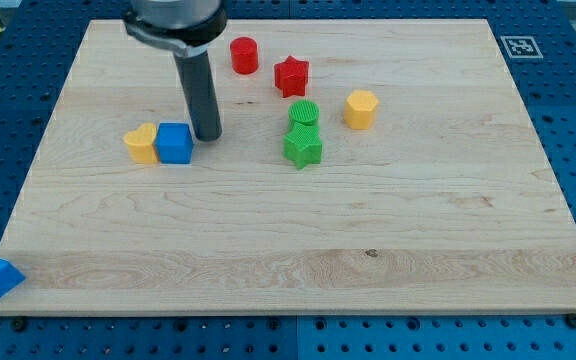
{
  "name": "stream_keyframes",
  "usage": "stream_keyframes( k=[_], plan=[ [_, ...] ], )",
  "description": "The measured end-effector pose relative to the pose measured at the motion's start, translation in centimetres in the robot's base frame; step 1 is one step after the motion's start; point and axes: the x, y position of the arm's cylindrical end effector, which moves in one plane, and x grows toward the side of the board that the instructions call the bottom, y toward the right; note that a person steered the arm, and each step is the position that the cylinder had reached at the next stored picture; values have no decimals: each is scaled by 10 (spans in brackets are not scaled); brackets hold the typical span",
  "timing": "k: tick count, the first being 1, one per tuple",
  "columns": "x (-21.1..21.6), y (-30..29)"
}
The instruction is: Drag the cube below the heart
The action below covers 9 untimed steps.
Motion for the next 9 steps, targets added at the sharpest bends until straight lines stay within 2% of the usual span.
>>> stream_keyframes(
  k=[2,4,6,9],
  plan=[
    [-66,16],
    [-61,-1],
    [-26,-22],
    [73,-28]
  ],
)
